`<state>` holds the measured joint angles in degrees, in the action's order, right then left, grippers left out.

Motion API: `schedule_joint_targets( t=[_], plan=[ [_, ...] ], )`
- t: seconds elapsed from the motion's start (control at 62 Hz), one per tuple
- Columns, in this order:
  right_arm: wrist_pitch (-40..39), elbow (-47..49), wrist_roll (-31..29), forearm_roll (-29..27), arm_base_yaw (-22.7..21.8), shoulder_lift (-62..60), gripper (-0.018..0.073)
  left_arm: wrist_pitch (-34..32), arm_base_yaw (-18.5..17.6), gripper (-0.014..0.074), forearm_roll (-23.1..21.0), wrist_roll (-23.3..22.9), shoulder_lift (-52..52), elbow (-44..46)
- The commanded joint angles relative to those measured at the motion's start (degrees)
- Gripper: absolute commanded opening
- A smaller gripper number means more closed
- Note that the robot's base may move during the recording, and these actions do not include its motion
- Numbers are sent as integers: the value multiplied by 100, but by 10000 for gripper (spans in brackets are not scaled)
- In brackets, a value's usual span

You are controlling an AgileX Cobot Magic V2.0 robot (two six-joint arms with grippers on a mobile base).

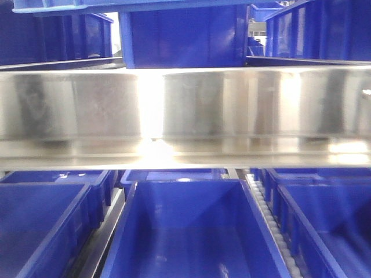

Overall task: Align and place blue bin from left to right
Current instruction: 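Back the base away from the shelf holding the bin in both grippers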

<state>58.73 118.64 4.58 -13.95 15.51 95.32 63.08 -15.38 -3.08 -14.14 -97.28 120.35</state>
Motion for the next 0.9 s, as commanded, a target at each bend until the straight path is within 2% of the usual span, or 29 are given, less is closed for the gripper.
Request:
schedule_joint_targets(
  t=[0.0,0.887],
  plan=[
    [-516,69,-146,-530,93,-69,-79,-707,-130,13,-805,35,134,110],
    [-523,69,-146,-530,117,-69,-79,-704,-130,13,-807,35,134,110]
  ],
)
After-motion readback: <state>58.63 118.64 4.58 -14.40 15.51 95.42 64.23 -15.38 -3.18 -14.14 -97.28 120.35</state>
